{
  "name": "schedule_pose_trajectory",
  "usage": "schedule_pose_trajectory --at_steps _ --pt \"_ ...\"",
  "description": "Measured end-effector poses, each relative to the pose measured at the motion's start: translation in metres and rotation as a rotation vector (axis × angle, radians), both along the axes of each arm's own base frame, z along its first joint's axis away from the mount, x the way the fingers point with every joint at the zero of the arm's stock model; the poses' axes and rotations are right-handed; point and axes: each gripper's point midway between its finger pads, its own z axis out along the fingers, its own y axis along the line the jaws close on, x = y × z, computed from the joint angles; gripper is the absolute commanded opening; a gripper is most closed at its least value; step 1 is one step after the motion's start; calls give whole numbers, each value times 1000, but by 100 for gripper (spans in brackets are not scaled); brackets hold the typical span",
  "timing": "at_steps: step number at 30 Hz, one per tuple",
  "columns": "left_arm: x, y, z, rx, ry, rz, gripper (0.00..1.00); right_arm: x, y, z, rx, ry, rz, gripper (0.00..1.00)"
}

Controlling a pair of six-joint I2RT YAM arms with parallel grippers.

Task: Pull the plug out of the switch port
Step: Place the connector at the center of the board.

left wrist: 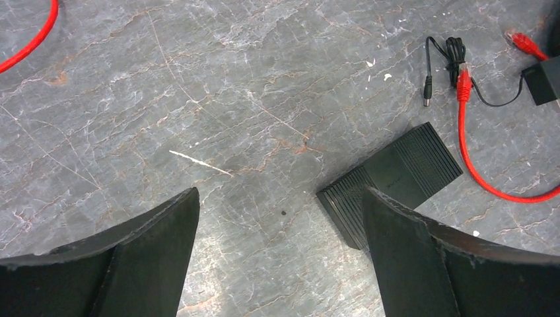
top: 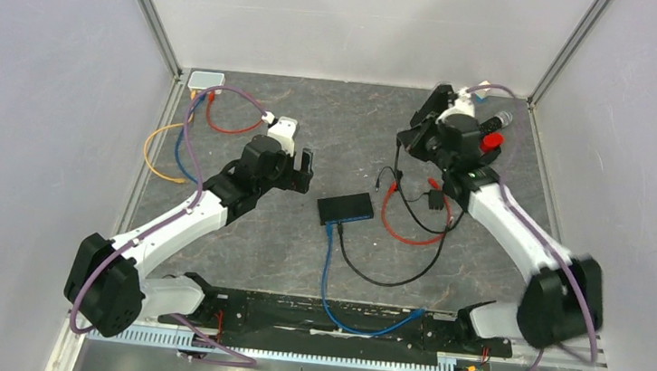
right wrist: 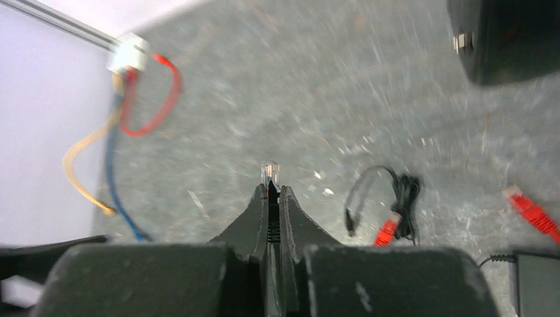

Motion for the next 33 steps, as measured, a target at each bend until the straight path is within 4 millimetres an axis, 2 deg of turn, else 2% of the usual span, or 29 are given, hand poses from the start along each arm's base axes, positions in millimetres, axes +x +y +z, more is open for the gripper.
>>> schedule_pose_trajectory --at_steps 1,4,5,7,9,10,11,15,17,20,22,24,28,31,33 --pt "-1 -1 0 -2 2 -5 96 -7 -3 23 7 -50 -3 3" --pt "-1 -3 -3 -4 11 -17 95 -29 -12 112 63 -277 0 3" --pt "-1 -4 -4 -4 16 -20 94 -33 -13 132 76 -331 3 2" --pt "-2 -6 -11 1 34 -29 93 -34 -13 163 94 -410 11 2" --pt "-2 -8 -16 5 49 -37 93 -24 -9 170 93 -429 12 2" --pt "-3 -8 -17 6 53 -39 93 -19 -8 169 91 -428 11 2" --pt "-3 -8 -17 7 56 -41 93 -11 -5 158 79 -405 10 1" --pt "-5 -7 -15 5 54 -41 93 15 4 79 15 -218 14 0" --pt "-7 -5 -13 5 48 -38 93 15 6 47 -1 -142 11 0" --pt "-9 -2 -12 5 42 -34 93 -1 2 8 -31 -52 -18 0" --pt "-9 -2 -12 6 44 -34 93 -13 2 -6 -53 -24 -34 0" --pt "-10 -2 -13 12 45 -40 93 -23 5 -11 -73 -17 -39 1" --pt "-10 -4 -17 14 56 -53 93 -36 23 0 -89 -64 -30 3" --pt "-12 -7 -24 16 81 -70 93 -31 31 3 -87 -89 -21 4" --pt "-14 -9 -28 16 95 -81 93 -17 32 -3 -107 -78 -31 4"
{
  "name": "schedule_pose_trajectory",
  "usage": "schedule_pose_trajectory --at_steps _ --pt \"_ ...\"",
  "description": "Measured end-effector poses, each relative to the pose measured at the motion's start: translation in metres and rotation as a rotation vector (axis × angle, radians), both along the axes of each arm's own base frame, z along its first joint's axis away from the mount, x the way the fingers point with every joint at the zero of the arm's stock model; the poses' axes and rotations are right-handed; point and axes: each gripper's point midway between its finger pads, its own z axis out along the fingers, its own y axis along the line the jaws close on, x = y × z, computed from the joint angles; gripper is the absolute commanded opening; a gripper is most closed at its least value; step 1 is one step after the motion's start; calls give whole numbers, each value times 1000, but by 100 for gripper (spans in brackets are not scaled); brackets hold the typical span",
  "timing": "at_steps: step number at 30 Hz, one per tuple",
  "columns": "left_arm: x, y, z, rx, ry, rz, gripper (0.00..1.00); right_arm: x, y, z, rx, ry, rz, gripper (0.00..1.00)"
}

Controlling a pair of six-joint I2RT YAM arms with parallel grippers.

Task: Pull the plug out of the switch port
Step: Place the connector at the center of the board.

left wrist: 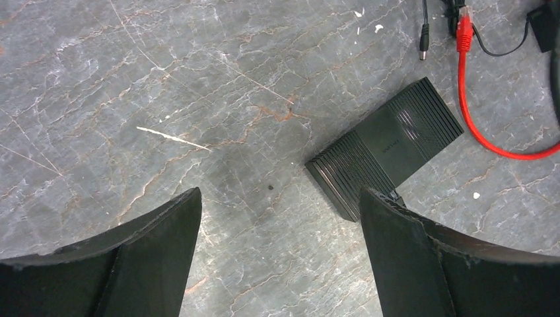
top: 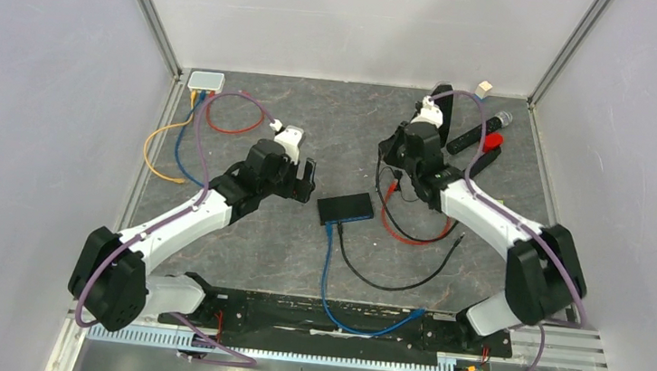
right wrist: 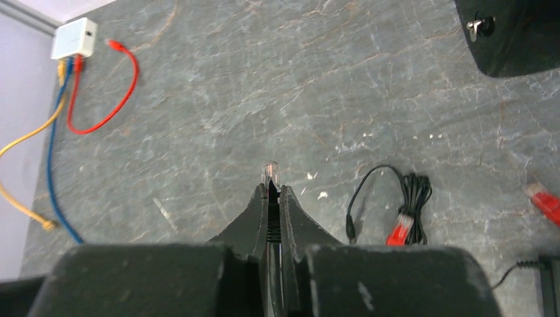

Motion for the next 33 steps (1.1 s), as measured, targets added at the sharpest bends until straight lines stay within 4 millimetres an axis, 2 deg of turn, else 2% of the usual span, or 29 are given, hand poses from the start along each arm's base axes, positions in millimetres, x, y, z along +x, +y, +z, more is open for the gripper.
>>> schedule_pose_trajectory --at_steps 2,6,8,10,12,15,19,22,24,26,30,33 --pt "-2 -1 -1 -2 8 -9 93 17 0 -11 -21 19 -15 7" --pt "-4 -4 -2 -9 16 -28 94 43 -5 -35 -44 68 -38 26" --pt "-5 -6 -3 -12 21 -38 94 53 -9 -47 -41 94 -43 41" --pt "-7 -9 -6 -16 36 -56 93 57 -14 -60 -39 128 -46 51" --pt "-9 -12 -16 -11 70 -76 93 56 -21 -70 -43 158 -46 53" --pt "-11 -17 -31 -2 118 -100 92 50 -28 -73 -41 171 -33 60" --pt "-14 -22 -43 13 162 -135 92 22 -27 -63 -21 161 32 61" --pt "-9 -30 -46 19 189 -165 92 -1 -16 -50 43 130 132 60" --pt "-3 -36 -47 25 200 -188 92 -19 -8 -51 86 130 193 60" --pt "0 -43 -49 38 211 -229 92 -41 -2 -63 128 161 245 60" --pt "1 -52 -54 69 237 -324 92 -91 8 -103 198 297 327 60" --pt "0 -57 -57 110 235 -428 92 -119 15 -119 232 372 379 60"
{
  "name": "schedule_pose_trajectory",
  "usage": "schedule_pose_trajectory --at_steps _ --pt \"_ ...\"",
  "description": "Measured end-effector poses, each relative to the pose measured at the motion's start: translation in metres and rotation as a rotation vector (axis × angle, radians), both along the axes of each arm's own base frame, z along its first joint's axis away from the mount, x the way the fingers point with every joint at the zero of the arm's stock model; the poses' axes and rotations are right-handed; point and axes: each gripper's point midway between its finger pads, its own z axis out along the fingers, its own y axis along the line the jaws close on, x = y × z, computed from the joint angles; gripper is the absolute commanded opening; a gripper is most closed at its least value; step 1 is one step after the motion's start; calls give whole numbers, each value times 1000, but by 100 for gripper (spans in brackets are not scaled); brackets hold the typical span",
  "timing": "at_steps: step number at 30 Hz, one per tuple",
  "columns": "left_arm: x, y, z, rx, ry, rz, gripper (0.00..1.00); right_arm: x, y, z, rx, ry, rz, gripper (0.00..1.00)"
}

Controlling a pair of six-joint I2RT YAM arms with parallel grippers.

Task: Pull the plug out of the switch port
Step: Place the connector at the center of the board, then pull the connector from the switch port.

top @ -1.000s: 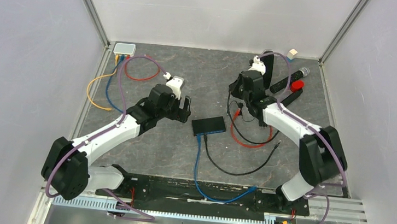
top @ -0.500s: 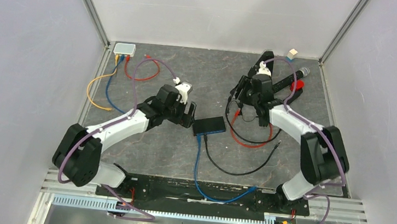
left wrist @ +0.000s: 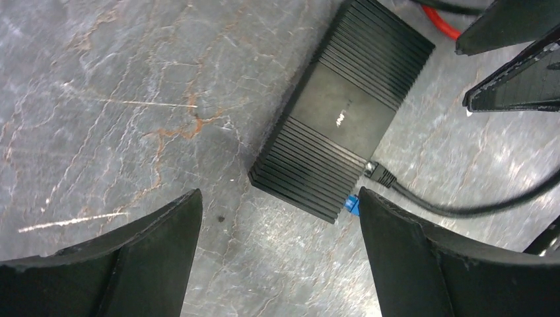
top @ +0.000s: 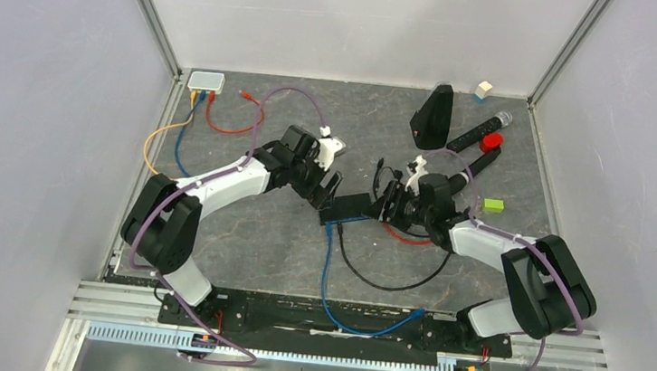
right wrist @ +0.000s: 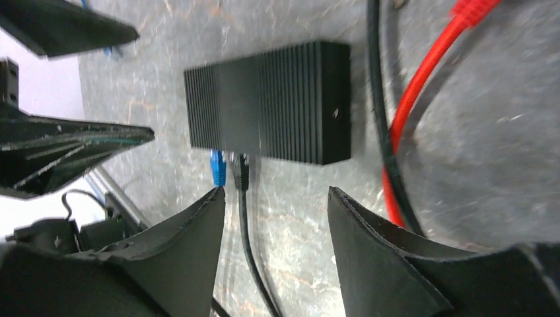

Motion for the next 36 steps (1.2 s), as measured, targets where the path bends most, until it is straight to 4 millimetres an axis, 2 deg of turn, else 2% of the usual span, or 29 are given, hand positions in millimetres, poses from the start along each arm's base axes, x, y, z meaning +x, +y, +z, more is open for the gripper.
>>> schedule_pose_trajectory --at_steps 6,10,17,21,29,36 --pt "-11 -1 -6 54 -39 -205 93 -25 18 -2 59 30 88 60" --pt "-11 -6 -13 93 -58 -289 91 -27 26 -4 104 49 107 60" --pt "-19 -15 -41 189 -49 -406 90 -29 40 -15 181 116 114 59" --pt "-19 -14 -47 216 -51 -419 88 -32 46 -18 205 133 121 59" --pt "-18 -15 -47 222 -37 -423 70 -34 56 -24 237 165 112 50" --pt "-18 -16 -47 222 -20 -427 67 -28 66 -33 298 208 67 47"
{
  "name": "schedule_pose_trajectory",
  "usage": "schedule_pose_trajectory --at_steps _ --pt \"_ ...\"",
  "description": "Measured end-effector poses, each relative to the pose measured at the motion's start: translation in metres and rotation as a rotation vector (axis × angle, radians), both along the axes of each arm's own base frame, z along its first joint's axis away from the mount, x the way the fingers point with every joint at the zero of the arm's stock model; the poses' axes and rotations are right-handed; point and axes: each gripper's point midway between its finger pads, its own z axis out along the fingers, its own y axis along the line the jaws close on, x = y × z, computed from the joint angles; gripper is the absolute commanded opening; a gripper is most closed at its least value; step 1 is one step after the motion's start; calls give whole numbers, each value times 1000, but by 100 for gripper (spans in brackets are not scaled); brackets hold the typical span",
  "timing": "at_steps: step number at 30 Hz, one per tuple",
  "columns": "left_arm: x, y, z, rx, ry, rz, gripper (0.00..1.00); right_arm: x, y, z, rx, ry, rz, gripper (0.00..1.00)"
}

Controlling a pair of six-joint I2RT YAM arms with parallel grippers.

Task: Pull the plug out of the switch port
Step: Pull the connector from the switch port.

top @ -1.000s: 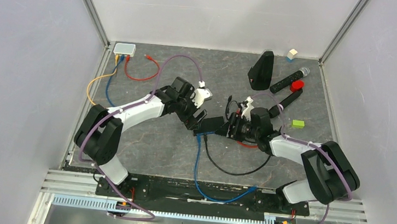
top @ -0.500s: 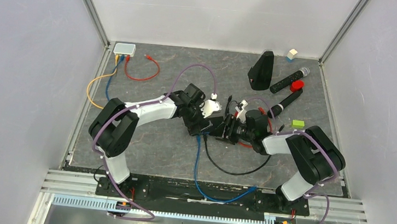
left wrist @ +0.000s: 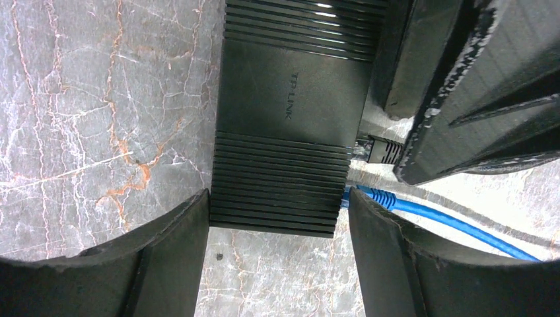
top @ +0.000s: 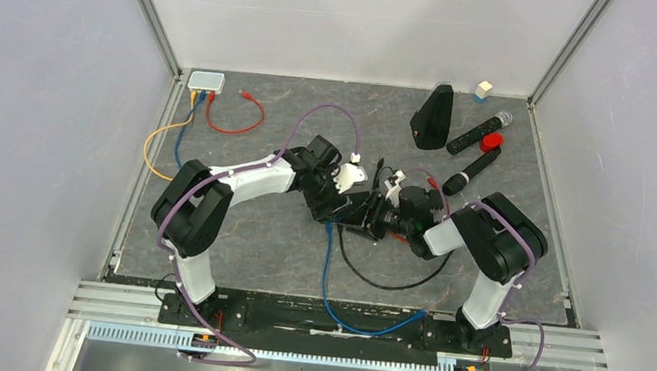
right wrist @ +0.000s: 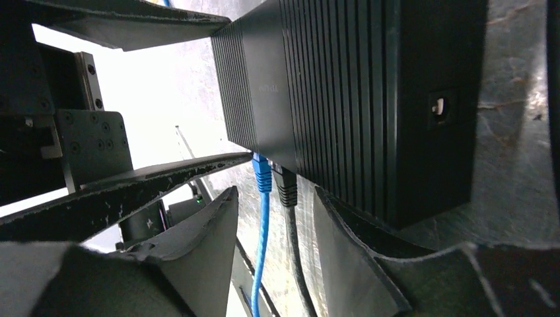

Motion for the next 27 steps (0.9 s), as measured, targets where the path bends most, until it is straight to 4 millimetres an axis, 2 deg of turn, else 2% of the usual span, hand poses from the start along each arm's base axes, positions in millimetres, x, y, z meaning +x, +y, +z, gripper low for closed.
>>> schedule_pose_trajectory --at_steps 10,16,19,22,27 --pt "0 1 0 1 3 1 66 13 6 -5 31 30 -107 38" --pt "0 1 0 1 5 2 66 16 7 -9 25 35 -139 28" --pt "0 1 0 1 12 3 65 17 9 -10 31 37 -142 29" --pt "1 1 0 4 17 4 64 17 10 -10 38 40 -147 36" --pt "1 1 0 5 22 3 63 19 11 -7 60 55 -166 34"
